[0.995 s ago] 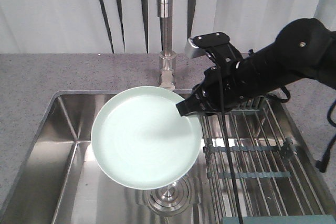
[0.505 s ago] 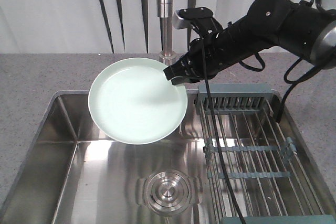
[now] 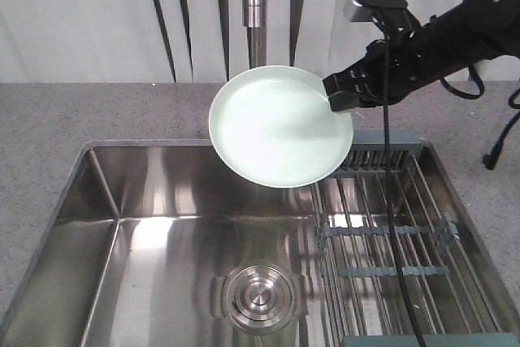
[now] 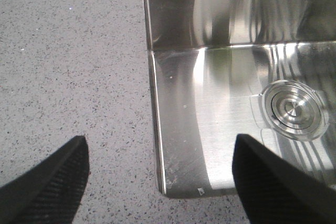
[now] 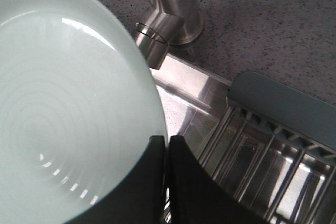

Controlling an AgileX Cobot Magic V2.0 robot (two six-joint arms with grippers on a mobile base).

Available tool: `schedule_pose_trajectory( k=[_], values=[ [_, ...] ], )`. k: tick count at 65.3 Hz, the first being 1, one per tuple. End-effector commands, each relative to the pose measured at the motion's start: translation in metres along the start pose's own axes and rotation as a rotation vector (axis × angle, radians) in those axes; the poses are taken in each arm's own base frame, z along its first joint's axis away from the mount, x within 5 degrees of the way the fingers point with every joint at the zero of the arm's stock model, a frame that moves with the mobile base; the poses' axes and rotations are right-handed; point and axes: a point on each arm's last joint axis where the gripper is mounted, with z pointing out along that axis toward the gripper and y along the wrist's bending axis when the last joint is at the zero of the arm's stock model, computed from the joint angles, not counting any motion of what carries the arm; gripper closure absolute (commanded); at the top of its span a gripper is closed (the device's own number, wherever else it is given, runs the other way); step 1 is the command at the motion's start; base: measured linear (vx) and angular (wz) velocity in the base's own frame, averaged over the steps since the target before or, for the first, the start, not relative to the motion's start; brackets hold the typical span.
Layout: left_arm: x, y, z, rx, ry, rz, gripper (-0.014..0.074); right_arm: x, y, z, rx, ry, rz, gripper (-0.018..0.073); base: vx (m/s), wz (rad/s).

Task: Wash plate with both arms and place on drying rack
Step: 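Move the plate over the wire drying rack and lower it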

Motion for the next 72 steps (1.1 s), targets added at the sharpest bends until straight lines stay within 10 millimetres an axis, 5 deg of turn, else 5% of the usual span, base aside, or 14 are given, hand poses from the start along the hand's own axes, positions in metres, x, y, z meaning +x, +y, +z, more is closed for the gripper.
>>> schedule_pose_trajectory(
  k=[1, 41, 72],
  values=[
    [-0.011, 0.000, -0.004, 0.003, -0.071, -0.010, 0.0062, -0.002, 0.003, -0.040, 0.034, -0.131, 0.005, 0.0564, 0.00, 0.00],
    [-0.011, 0.000, -0.004, 0.003, -0.071, -0.010, 0.0062, 0.100, -0.035, -0.097, 0.234, -0.064, 0.156, 0.0564, 0.00, 0.00],
    [-0.011, 0.000, -0.004, 0.003, -0.071, -0.010, 0.0062, 0.131, -0.065, -0.080, 0.404, 0.105, 0.108, 0.0564, 0.00, 0.00]
  ],
)
